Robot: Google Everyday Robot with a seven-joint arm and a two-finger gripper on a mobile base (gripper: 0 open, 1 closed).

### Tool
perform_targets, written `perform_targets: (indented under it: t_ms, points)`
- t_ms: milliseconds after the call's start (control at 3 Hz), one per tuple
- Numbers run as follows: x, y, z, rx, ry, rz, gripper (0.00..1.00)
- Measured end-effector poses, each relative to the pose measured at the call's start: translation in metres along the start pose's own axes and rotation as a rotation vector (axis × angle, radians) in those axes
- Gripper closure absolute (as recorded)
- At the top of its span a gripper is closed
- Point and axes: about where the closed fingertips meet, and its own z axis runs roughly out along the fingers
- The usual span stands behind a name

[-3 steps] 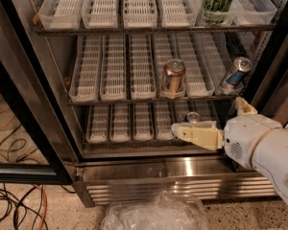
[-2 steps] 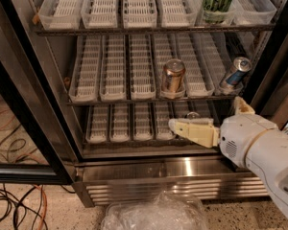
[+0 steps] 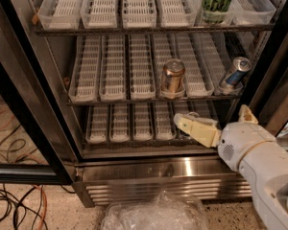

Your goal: Pick orange can from middle shelf of fridge

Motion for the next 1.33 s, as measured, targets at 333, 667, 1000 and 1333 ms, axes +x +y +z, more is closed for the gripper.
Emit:
perform_targets:
  t_ms: [333,667,1000,1333]
  points:
    - [0.0007,0.0535,0.0223,-0.063,0.002,0.003,0.00]
    - [0.0006,0.0535,0.0223,-0.063,0.002,0.003,0.00]
    - [0.0021,0.0481,0.0246,-0.016,-0.004,-0.026,0.00]
    - [0.0067,0.0532,0.0309,0.028,-0.047,-0.076,0.00]
